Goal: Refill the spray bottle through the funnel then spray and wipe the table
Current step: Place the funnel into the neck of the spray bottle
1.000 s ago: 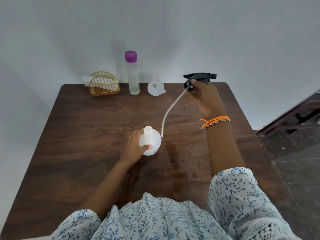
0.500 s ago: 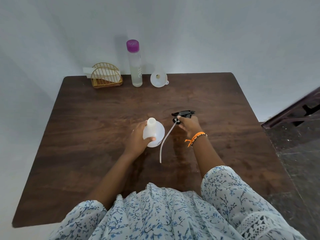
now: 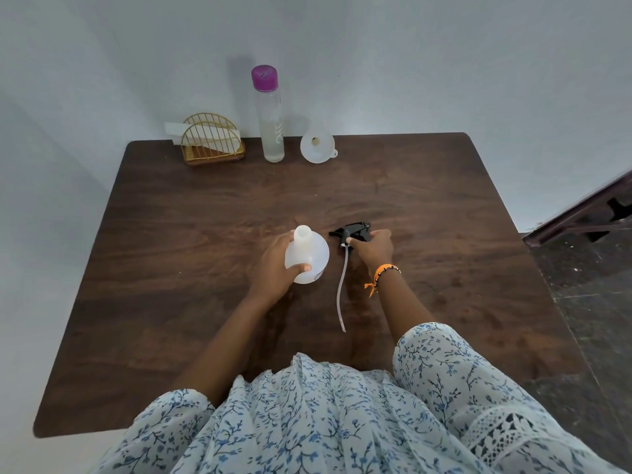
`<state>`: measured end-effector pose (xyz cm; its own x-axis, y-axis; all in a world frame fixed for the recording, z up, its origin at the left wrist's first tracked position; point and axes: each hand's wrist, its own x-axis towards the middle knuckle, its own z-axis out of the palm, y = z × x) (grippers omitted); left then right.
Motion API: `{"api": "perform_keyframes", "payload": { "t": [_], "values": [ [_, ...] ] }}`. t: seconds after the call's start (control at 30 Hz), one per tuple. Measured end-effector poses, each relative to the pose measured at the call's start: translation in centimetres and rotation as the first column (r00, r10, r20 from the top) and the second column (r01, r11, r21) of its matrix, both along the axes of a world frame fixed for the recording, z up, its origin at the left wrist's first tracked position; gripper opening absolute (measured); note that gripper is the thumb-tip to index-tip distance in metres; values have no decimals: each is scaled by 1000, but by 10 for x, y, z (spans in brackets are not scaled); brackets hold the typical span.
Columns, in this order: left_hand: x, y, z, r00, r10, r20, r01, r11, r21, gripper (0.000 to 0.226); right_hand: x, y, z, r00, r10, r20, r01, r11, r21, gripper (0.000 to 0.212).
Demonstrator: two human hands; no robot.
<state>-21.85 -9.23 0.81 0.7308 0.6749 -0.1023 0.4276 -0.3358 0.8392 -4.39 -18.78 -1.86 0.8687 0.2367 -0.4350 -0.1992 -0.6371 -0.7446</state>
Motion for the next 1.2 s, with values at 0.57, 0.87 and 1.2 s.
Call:
{"api": "perform_keyframes", "payload": {
  "t": [0.57,0.87,1.2],
  "values": [
    [0,19,11,965,256,64,-217,909,-357,43,0,26,26,991,116,73,-125,983,132,21],
    [76,79,32,956,294,-6,-276,887,-371,26,51,101,47,969,184,165,-215,956,197,13],
    [153,137,16,958,287,-26,-273,875,-399,23,116,182,13,909,239,342,-266,964,31,45]
  ]
}}
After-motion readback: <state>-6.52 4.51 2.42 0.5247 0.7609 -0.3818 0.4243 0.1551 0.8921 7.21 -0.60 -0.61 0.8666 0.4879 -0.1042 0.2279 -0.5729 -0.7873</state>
